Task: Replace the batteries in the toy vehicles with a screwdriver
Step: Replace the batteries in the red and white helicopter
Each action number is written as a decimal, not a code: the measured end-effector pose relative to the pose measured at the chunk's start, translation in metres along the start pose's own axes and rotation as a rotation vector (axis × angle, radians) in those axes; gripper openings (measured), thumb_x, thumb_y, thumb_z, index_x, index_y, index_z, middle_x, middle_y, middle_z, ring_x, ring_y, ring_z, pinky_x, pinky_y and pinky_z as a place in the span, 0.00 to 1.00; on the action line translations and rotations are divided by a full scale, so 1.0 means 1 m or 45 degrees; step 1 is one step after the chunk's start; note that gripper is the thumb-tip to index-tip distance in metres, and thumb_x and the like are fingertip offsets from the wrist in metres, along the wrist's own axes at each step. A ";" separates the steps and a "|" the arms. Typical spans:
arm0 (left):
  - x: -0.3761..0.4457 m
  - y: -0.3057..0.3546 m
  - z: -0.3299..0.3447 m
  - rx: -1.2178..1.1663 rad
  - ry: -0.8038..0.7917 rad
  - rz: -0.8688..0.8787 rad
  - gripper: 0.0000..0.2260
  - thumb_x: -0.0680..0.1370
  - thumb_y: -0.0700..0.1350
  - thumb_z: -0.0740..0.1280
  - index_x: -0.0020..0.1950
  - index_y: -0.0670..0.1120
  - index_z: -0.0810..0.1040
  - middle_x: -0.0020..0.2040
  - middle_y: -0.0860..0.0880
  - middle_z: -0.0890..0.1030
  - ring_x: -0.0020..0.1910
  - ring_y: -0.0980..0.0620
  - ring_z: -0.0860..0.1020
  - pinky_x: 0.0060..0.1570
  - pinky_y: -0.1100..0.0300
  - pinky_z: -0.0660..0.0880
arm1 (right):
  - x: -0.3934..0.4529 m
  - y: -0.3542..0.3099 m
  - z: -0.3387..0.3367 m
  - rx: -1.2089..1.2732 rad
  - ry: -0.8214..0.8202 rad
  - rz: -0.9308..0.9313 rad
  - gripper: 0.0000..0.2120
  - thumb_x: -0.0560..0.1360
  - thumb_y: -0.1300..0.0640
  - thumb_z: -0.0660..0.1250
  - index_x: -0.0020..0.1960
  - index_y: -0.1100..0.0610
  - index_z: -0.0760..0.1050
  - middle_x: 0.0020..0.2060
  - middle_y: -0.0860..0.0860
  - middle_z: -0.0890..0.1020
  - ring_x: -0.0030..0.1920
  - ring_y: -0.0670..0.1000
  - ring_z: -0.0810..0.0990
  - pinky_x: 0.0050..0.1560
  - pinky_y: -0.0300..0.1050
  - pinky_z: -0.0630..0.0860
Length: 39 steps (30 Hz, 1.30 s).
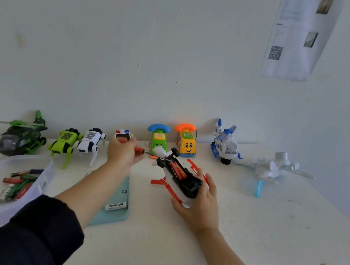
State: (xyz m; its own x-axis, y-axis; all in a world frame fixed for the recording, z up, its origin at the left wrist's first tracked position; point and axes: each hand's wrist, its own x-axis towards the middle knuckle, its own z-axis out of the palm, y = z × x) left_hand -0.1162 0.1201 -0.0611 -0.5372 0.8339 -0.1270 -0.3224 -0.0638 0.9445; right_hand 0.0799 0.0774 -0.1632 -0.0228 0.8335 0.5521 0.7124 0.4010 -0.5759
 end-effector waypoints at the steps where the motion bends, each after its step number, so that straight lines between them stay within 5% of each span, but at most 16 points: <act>1: 0.002 -0.004 -0.002 -0.086 0.011 -0.111 0.09 0.80 0.39 0.62 0.59 0.40 0.69 0.44 0.41 0.75 0.35 0.50 0.76 0.29 0.55 0.80 | 0.000 -0.001 0.000 -0.013 -0.035 0.005 0.48 0.67 0.39 0.69 0.75 0.49 0.43 0.73 0.50 0.63 0.75 0.47 0.47 0.67 0.45 0.65; 3: 0.001 -0.012 -0.002 -0.200 0.058 -0.183 0.11 0.80 0.38 0.63 0.62 0.39 0.69 0.44 0.41 0.76 0.34 0.50 0.76 0.23 0.59 0.78 | 0.000 0.000 0.000 -0.032 -0.055 0.006 0.48 0.66 0.36 0.67 0.73 0.46 0.39 0.73 0.50 0.61 0.74 0.46 0.46 0.66 0.45 0.66; 6: -0.011 -0.009 0.007 -0.229 0.073 -0.038 0.04 0.80 0.38 0.62 0.51 0.44 0.67 0.50 0.40 0.74 0.34 0.51 0.77 0.30 0.56 0.79 | 0.000 -0.001 0.001 -0.023 -0.043 0.023 0.49 0.66 0.36 0.67 0.74 0.48 0.40 0.72 0.50 0.63 0.74 0.46 0.46 0.66 0.48 0.68; 9: -0.032 0.013 0.020 -0.116 -0.016 0.496 0.08 0.79 0.36 0.60 0.51 0.48 0.64 0.44 0.43 0.73 0.32 0.54 0.78 0.39 0.55 0.77 | 0.002 0.001 0.002 -0.024 -0.038 0.027 0.48 0.65 0.35 0.66 0.72 0.46 0.38 0.72 0.50 0.64 0.73 0.44 0.44 0.66 0.46 0.68; 12: -0.057 0.033 0.028 0.114 -0.251 1.198 0.12 0.78 0.32 0.58 0.55 0.46 0.64 0.39 0.48 0.73 0.37 0.54 0.79 0.41 0.66 0.74 | 0.002 0.000 0.001 -0.045 -0.065 0.027 0.49 0.66 0.34 0.66 0.70 0.44 0.35 0.74 0.49 0.60 0.73 0.43 0.42 0.65 0.45 0.68; 14: -0.065 0.036 0.030 0.506 -0.463 1.666 0.12 0.76 0.33 0.56 0.55 0.47 0.67 0.41 0.49 0.73 0.38 0.57 0.74 0.41 0.72 0.69 | 0.002 -0.001 0.001 -0.047 -0.075 0.017 0.49 0.67 0.37 0.67 0.70 0.44 0.33 0.74 0.49 0.59 0.73 0.44 0.41 0.66 0.44 0.67; 16: -0.062 0.029 0.028 0.984 -0.715 1.922 0.12 0.73 0.38 0.54 0.53 0.44 0.73 0.43 0.48 0.75 0.38 0.54 0.73 0.39 0.67 0.70 | 0.001 -0.002 0.000 -0.044 -0.087 0.013 0.48 0.68 0.37 0.67 0.69 0.44 0.33 0.75 0.48 0.57 0.74 0.44 0.41 0.66 0.44 0.66; 18: -0.055 0.017 0.024 1.550 -0.869 1.875 0.15 0.73 0.43 0.55 0.53 0.42 0.77 0.47 0.46 0.77 0.41 0.48 0.77 0.37 0.58 0.74 | 0.000 -0.005 -0.001 -0.038 -0.074 0.000 0.47 0.64 0.32 0.63 0.70 0.44 0.35 0.74 0.50 0.59 0.74 0.45 0.42 0.65 0.45 0.68; 21: -0.043 -0.004 0.014 2.332 -0.826 1.642 0.12 0.78 0.45 0.60 0.59 0.45 0.76 0.57 0.49 0.73 0.49 0.45 0.77 0.39 0.55 0.72 | 0.000 -0.007 -0.001 -0.032 0.021 -0.065 0.44 0.64 0.35 0.63 0.74 0.43 0.48 0.71 0.55 0.67 0.72 0.50 0.49 0.63 0.54 0.70; 25: -0.034 -0.017 -0.003 2.245 -0.746 1.732 0.07 0.75 0.37 0.65 0.52 0.42 0.77 0.51 0.46 0.76 0.40 0.42 0.78 0.29 0.57 0.63 | 0.000 0.001 0.005 -0.065 0.070 -0.200 0.41 0.63 0.42 0.71 0.70 0.53 0.57 0.69 0.55 0.70 0.70 0.55 0.56 0.59 0.61 0.72; 29: -0.034 -0.008 -0.021 2.199 -0.633 1.915 0.12 0.61 0.38 0.78 0.40 0.44 0.78 0.38 0.50 0.79 0.21 0.49 0.72 0.20 0.66 0.48 | 0.000 -0.003 0.007 0.004 0.047 -0.137 0.48 0.61 0.49 0.79 0.70 0.47 0.51 0.70 0.56 0.69 0.71 0.54 0.53 0.62 0.60 0.70; 31: -0.032 0.003 -0.034 2.124 -0.490 1.864 0.13 0.62 0.41 0.78 0.42 0.45 0.78 0.38 0.51 0.79 0.22 0.48 0.74 0.20 0.66 0.54 | 0.001 -0.008 0.010 0.046 0.090 -0.110 0.48 0.61 0.51 0.79 0.71 0.48 0.52 0.68 0.57 0.70 0.71 0.54 0.54 0.61 0.58 0.70; 35: -0.011 0.034 -0.081 2.228 0.019 1.237 0.09 0.78 0.43 0.61 0.57 0.45 0.74 0.50 0.48 0.79 0.44 0.43 0.79 0.35 0.57 0.69 | 0.002 -0.029 0.018 0.098 0.109 -0.010 0.43 0.63 0.53 0.79 0.72 0.58 0.62 0.70 0.58 0.66 0.72 0.59 0.59 0.60 0.59 0.73; 39: 0.011 0.054 -0.147 2.274 0.348 0.589 0.09 0.78 0.43 0.61 0.55 0.42 0.76 0.50 0.43 0.79 0.48 0.42 0.78 0.41 0.56 0.71 | -0.001 -0.038 0.024 0.130 0.064 0.012 0.41 0.65 0.54 0.77 0.72 0.58 0.62 0.72 0.55 0.63 0.75 0.58 0.54 0.62 0.60 0.71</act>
State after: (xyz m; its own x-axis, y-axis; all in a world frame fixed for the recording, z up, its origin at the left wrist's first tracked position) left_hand -0.2541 0.0451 -0.0557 -0.4853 0.8089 0.3320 0.8655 0.4983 0.0512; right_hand 0.0361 0.0704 -0.1562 0.0203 0.8184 0.5743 0.6370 0.4321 -0.6384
